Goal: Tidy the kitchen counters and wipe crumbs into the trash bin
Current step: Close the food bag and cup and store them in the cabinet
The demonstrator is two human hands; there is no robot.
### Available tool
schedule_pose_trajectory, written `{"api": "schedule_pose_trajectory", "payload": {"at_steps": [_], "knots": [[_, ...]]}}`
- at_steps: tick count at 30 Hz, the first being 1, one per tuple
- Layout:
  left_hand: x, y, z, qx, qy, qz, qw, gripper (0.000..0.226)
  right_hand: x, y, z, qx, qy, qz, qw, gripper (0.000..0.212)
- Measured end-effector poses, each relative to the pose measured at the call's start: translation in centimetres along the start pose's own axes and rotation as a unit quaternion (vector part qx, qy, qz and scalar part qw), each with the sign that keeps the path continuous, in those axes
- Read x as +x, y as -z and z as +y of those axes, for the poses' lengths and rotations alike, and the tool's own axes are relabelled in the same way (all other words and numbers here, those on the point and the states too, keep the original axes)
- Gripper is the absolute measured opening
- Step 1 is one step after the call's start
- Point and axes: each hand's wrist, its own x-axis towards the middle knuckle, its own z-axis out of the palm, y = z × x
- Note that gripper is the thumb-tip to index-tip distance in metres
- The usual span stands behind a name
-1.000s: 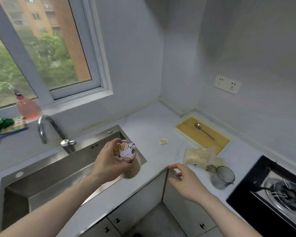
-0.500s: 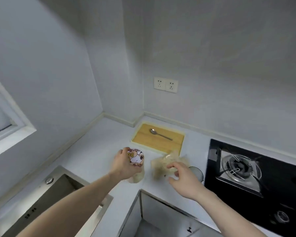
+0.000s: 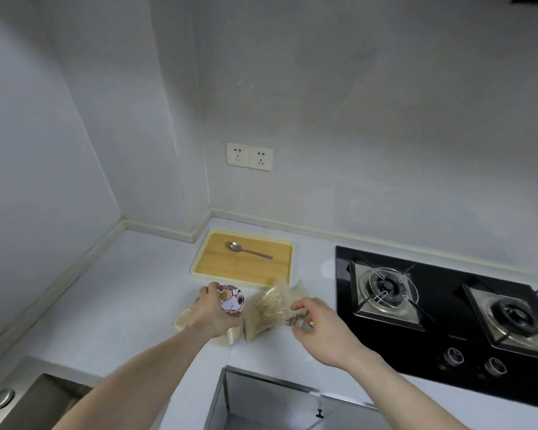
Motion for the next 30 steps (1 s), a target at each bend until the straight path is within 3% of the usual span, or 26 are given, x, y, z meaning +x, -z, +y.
{"api": "schedule_pose_trajectory", "payload": {"at_steps": [10, 15, 21, 30], "knots": [[1.0, -0.1, 0.0, 0.036, -0.016, -0.025, 0.999, 0.105, -0.4, 2.0, -1.1, -0.021, 0.026, 0.011, 0.999, 0.036], [0.7, 3.7, 2.0, 0.069, -0.058, -0.062, 0.994, 0.108, 0.1, 2.4, -2.0, -0.027, 0.038, -0.004, 0.999, 0.039], [-2.7, 15.1, 8.6, 0.081, -0.255, 0.053, 0.962, 0.081, 1.2, 7.1, -6.0, -0.057, 0.103, 0.054, 0.992, 0.041], [-10.8, 33.1, 18.3, 0.121, -0.438, 0.25, 0.855, 0.07, -1.1, 20.5, -18.4, -0.102, 0.258, 0.194, 0.941, 0.038]]}}
